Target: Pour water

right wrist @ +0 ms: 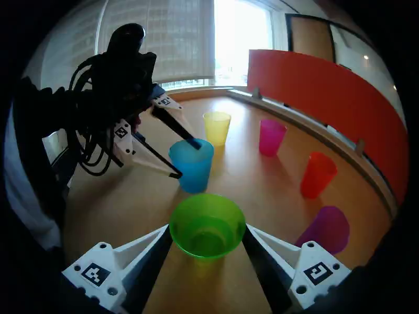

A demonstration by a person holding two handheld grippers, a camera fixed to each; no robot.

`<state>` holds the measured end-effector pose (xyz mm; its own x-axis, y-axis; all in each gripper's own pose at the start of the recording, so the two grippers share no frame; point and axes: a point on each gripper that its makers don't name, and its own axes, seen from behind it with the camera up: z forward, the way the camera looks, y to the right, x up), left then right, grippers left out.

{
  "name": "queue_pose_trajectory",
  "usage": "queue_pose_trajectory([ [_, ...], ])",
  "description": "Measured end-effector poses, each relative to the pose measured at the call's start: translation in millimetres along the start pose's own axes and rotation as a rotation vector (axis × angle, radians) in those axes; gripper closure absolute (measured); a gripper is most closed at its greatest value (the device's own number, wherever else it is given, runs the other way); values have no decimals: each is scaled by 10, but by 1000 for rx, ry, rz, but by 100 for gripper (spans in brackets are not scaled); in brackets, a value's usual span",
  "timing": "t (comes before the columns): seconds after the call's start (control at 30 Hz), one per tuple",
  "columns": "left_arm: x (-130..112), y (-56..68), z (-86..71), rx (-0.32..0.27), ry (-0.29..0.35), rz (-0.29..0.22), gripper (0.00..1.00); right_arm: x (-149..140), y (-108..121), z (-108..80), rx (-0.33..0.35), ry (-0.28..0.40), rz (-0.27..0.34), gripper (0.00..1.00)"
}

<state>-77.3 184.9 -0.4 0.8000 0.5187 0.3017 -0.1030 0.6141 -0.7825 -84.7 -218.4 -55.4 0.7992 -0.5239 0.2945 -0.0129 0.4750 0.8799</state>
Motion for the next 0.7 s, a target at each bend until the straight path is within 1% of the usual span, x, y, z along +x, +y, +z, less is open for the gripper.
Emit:
queue_pose_trajectory([
  [0.17, -22, 1, -1, 4, -9, 12, 11, -29, 5, -9, -2, -7, 5, 6],
  [0.4, -83, 11, -21, -1, -30, 6, 10, -93, 1, -33, -11, -23, 3, 6],
  [0.7, -157, -47, -65, 24, -48, 13, 10, -218, -2, -110, -24, -44, 14, 6],
])
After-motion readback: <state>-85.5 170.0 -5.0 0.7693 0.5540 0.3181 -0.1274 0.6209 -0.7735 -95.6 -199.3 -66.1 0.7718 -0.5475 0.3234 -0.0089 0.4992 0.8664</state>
